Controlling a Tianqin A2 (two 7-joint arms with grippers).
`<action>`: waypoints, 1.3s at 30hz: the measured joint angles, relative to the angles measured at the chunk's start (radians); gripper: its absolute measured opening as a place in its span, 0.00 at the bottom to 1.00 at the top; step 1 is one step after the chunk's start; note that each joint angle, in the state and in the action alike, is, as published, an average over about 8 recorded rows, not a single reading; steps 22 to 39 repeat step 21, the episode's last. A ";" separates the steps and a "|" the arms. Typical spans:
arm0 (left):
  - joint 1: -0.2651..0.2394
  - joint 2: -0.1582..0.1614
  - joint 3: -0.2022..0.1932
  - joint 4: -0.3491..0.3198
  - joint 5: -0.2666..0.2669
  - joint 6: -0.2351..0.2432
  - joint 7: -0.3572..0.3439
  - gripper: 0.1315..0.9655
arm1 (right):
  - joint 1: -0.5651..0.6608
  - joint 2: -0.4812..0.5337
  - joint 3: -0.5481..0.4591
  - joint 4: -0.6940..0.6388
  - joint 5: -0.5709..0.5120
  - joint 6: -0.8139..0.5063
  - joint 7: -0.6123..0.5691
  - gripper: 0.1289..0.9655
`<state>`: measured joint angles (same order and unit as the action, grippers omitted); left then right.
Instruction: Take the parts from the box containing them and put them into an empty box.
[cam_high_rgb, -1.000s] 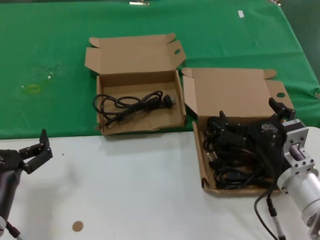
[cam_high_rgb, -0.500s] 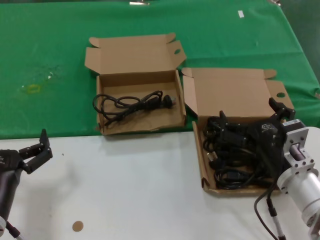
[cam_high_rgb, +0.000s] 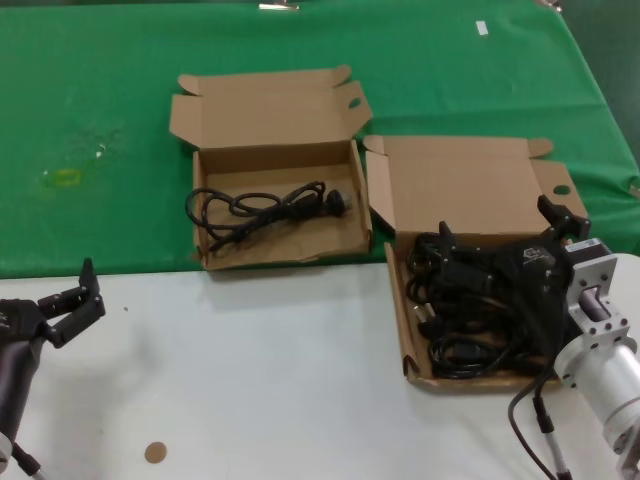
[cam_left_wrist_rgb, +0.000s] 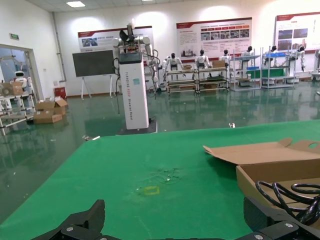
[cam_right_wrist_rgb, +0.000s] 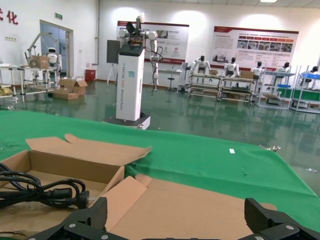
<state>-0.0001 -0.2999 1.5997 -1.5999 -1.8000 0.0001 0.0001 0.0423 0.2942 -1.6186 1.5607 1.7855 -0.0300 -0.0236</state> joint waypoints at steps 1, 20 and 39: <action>0.000 0.000 0.000 0.000 0.000 0.000 0.000 1.00 | 0.000 0.000 0.000 0.000 0.000 0.000 0.000 1.00; 0.000 0.000 0.000 0.000 0.000 0.000 0.000 1.00 | 0.000 0.000 0.000 0.000 0.000 0.000 0.000 1.00; 0.000 0.000 0.000 0.000 0.000 0.000 0.000 1.00 | 0.000 0.000 0.000 0.000 0.000 0.000 0.000 1.00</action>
